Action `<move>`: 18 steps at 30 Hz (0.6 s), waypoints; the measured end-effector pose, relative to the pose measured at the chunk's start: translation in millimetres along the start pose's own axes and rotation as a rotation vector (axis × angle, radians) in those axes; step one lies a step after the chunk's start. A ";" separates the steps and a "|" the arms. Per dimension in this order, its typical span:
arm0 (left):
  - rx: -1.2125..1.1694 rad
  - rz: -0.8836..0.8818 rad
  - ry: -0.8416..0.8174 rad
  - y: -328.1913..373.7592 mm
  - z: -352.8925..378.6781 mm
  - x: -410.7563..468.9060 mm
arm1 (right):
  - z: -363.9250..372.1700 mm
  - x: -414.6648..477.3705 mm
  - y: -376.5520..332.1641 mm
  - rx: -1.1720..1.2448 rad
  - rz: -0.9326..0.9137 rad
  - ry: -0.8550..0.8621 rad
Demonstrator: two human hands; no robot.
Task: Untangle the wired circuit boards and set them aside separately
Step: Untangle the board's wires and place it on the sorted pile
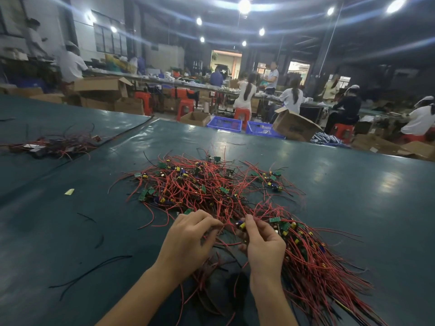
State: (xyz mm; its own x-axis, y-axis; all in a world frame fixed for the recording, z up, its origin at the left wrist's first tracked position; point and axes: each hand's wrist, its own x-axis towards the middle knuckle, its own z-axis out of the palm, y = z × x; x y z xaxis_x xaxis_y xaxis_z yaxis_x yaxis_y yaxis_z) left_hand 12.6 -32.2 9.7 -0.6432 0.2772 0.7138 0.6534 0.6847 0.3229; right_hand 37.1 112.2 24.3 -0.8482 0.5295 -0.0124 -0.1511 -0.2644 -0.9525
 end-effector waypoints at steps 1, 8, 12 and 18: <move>0.019 -0.005 0.025 1.6 0.7 0.1 | -0.4 0.4 -0.2 0.014 -0.009 0.020; -0.270 -0.053 -0.082 18.5 -0.9 -0.7 | 0.3 -2.8 -6.8 0.090 -0.006 -0.085; -0.524 -0.255 -0.205 19.4 2.7 -2.6 | 6.2 -10.4 -7.2 0.092 0.017 -0.264; -0.788 -0.443 -0.097 22.4 3.0 0.6 | 10.6 -16.9 -4.4 0.058 0.014 -0.365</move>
State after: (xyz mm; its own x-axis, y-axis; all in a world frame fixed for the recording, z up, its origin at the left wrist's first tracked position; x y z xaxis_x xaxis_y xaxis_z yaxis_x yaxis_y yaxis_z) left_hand 25.7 -14.7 15.5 -0.9080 0.1785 0.3790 0.3990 0.0929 0.9122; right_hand 46.7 95.9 32.0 -0.9741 0.2056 0.0944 -0.1582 -0.3207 -0.9339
